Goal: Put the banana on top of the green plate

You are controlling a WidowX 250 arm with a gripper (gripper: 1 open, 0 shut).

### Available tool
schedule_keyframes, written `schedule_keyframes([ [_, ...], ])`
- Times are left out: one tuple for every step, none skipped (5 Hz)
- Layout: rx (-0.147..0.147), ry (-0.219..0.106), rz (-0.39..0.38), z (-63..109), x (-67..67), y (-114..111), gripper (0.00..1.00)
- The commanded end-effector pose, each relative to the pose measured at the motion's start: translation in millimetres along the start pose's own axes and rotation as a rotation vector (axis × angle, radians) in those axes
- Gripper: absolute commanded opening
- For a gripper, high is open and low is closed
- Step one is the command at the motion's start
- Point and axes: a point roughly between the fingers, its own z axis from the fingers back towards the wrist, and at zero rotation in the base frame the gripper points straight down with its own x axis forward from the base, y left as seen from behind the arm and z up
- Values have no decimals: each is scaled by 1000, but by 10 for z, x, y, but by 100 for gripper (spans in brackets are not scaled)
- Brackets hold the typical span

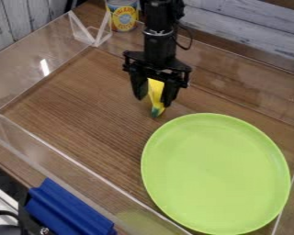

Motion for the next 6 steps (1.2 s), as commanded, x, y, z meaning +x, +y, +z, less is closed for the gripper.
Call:
schedule_keyframes([
  [-6, -24, 5, 54, 13, 35, 100],
  [-12, -22, 7, 27, 12, 40, 100],
  [-19, -21, 6, 12, 6, 45, 100],
  [-22, -21, 4, 1, 5, 49, 0],
  [-27, -24, 9, -34, 15, 48, 100],
  [-32, -27, 12, -66, 30, 45, 100],
])
